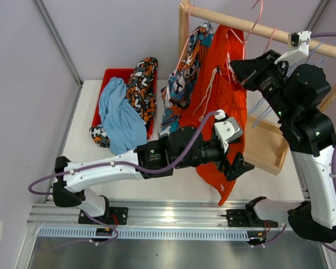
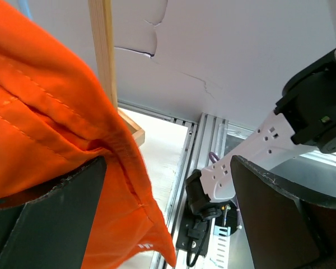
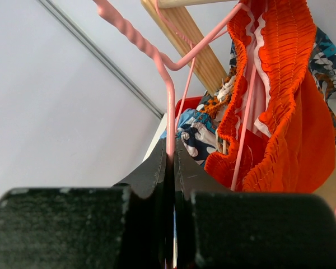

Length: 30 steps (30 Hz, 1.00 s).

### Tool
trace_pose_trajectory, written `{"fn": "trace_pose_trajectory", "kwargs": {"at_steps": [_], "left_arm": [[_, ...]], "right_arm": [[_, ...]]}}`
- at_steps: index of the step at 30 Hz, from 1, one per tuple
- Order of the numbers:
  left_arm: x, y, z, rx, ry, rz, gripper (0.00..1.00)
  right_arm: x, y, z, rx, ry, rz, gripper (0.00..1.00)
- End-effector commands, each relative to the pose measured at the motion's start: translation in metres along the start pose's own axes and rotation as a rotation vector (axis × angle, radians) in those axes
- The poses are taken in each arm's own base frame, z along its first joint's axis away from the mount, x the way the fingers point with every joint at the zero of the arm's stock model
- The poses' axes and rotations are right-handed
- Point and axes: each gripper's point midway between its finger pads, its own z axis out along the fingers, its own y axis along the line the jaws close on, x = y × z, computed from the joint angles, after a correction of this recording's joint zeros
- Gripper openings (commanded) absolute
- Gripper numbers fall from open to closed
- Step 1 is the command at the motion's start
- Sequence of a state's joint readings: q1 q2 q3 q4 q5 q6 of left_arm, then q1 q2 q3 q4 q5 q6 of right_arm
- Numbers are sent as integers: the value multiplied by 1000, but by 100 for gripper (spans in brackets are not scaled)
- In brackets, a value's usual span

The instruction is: Remove the shorts from the hanger

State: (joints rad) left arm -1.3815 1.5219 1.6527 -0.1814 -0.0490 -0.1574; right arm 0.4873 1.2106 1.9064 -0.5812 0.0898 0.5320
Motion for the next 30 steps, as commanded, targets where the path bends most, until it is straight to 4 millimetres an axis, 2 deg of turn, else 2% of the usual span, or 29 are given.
{"fn": "trace_pose_trajectory", "kwargs": {"at_steps": [1,7,8,13,17,18,22,25,26,30], "left_arm": [[-40,-2,2,-18,-125,-5,99],[-35,22,8,-148,-137,8,85],[-36,22,9,-147,-142,18,80],[-35,22,13,-171,-145,17,73],[-35,18,15,-162,-147,18,61],[-35,17,16,-159,-146,21,51],[-33,13,15,-153,-147,27,37],[-35,13,13,-158,-156,23,7],[-36,14,11,-160,-162,20,0],[-32,6,4,-133,-161,28,0]], "right_arm": [[-44,35,-27,-130,-134,37,0],[-45,52,-43,-207,-99,67,0],[-45,54,-46,-219,-96,80,0],[-49,61,-58,-249,-96,103,0],[-46,70,-61,-295,-68,136,0],[-47,74,-63,-314,-66,143,0],[-50,89,-73,-383,-46,191,0],[-52,94,-78,-408,-46,207,0],[-53,95,-79,-411,-49,211,0],[-56,88,-77,-376,-76,196,0]]}}
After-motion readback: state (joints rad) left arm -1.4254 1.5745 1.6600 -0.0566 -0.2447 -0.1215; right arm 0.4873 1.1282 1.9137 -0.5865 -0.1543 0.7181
